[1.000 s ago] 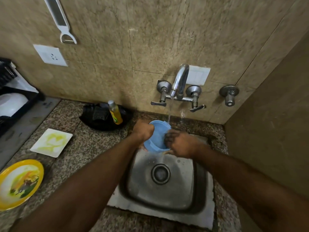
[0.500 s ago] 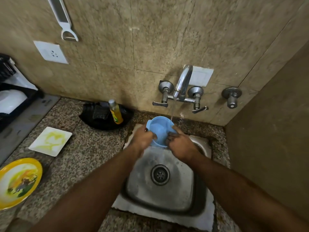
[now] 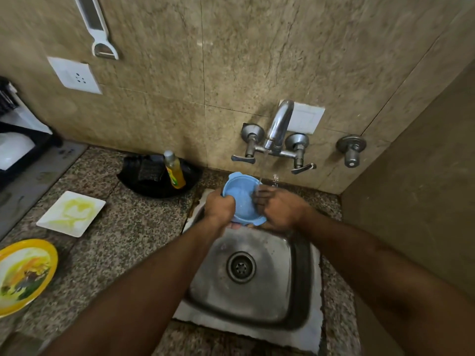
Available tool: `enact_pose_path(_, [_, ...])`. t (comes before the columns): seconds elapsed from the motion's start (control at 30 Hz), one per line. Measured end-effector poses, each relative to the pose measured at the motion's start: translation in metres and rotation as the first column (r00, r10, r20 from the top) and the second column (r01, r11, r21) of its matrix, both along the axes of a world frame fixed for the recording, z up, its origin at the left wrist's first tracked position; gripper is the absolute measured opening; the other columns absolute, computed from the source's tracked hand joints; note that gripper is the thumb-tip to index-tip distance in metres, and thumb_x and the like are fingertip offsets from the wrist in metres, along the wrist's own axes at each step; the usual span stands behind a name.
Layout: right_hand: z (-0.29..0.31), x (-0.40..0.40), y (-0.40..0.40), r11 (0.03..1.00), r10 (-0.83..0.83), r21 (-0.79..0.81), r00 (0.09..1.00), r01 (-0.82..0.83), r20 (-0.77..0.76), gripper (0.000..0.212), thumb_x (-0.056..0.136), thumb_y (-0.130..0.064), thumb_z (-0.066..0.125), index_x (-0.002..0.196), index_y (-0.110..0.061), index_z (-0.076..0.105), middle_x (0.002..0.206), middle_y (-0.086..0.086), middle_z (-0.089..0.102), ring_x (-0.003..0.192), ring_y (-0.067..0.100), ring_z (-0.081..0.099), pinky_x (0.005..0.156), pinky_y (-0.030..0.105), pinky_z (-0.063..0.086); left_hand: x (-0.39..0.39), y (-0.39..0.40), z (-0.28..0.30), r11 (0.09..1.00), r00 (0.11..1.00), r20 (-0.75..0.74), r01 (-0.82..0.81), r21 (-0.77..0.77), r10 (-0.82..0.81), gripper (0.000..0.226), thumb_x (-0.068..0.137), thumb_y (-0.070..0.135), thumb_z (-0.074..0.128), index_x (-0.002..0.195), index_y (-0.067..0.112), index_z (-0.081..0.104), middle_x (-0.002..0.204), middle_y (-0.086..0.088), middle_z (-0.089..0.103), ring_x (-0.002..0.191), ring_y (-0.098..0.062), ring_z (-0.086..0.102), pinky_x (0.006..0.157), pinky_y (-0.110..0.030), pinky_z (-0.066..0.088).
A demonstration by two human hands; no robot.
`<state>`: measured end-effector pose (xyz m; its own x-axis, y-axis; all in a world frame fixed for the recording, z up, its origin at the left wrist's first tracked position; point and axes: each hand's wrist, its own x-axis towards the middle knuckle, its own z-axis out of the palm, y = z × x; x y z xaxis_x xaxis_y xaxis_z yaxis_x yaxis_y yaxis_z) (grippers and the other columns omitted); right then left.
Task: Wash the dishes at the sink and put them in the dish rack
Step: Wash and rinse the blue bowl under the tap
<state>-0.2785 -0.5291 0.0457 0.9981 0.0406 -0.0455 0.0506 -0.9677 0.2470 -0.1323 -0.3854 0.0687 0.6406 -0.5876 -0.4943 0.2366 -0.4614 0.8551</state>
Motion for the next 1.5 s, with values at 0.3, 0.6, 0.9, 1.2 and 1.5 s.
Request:
enact_pose_path(0.3, [0.006, 0.012, -0.003, 0.983, -0.015, -0.180, 1.000, 0.015, -0.002, 0.050, 0.093, -0.029, 0.057, 0.138, -0.008, 0.063, 0.153, 0.007, 0.053, 0.152, 0.018, 0.033, 0.124, 0.052, 0.008, 0.045, -0.006, 0.026, 0.901, 0.925, -0.086, 0.381, 0.208, -0.371, 0.029, 0.088, 0.000, 0.050, 0.117, 0.004, 0.055, 0.102, -0.022, 0.066, 0.082, -0.039, 0.070, 0.056, -0.040, 0.059])
enact_pose_path(0.6, [-0.005, 0.039, 0.060, 0.862, -0.477, 0.234, 0.875, 0.449, 0.081, 0.014, 0.072, -0.026, 0.074, 0.080, -0.016, 0.076, 0.079, 0.004, 0.073, 0.082, 0.028, 0.071, 0.077, 0.034, 0.056, -0.030, 0.003, -0.020, 0.930, 0.943, -0.233, -0.289, -0.225, 0.236, 0.071, 0.071, 0.023, 0.065, 0.139, 0.038, 0.051, 0.116, -0.008, 0.073, 0.097, -0.033, 0.074, 0.082, -0.052, 0.063])
enact_pose_path(0.9, [-0.008, 0.013, 0.028, 0.980, -0.180, 0.093, 0.983, 0.175, 0.046, 0.054, 0.093, -0.061, 0.054, 0.090, -0.012, 0.077, 0.090, 0.007, 0.074, 0.090, 0.029, 0.069, 0.089, 0.040, 0.055, -0.009, 0.004, -0.034, 0.983, 0.983, -0.064, -0.174, -0.062, 0.170, 0.058, 0.063, 0.021, 0.053, 0.119, 0.035, 0.060, 0.109, -0.015, 0.072, 0.083, -0.044, 0.074, 0.058, -0.054, 0.062])
enact_pose_path(1.2, [0.015, 0.010, 0.001, 0.966, -0.050, -0.259, 0.994, 0.024, -0.096, 0.046, 0.100, -0.028, 0.053, 0.140, -0.007, 0.059, 0.152, 0.010, 0.053, 0.155, 0.023, 0.026, 0.124, 0.061, 0.004, 0.035, 0.008, 0.015, 0.936, 0.951, -0.153, 0.296, 0.193, -0.269, 0.033, 0.087, 0.003, 0.050, 0.120, -0.003, 0.048, 0.075, -0.028, 0.068, 0.056, -0.034, 0.069, 0.060, -0.045, 0.064])
enact_pose_path(1.5, [0.003, 0.023, 0.054, 0.928, -0.373, -0.004, 0.925, 0.374, -0.070, 0.022, 0.080, -0.041, 0.070, 0.082, -0.020, 0.077, 0.078, -0.001, 0.075, 0.084, 0.023, 0.073, 0.094, 0.036, 0.046, 0.009, 0.008, -0.032, 0.987, 0.998, -0.049, 0.025, -0.161, -0.033, 0.062, 0.077, 0.010, 0.064, 0.136, 0.029, 0.060, 0.102, 0.002, 0.072, 0.087, -0.021, 0.070, 0.063, -0.032, 0.060])
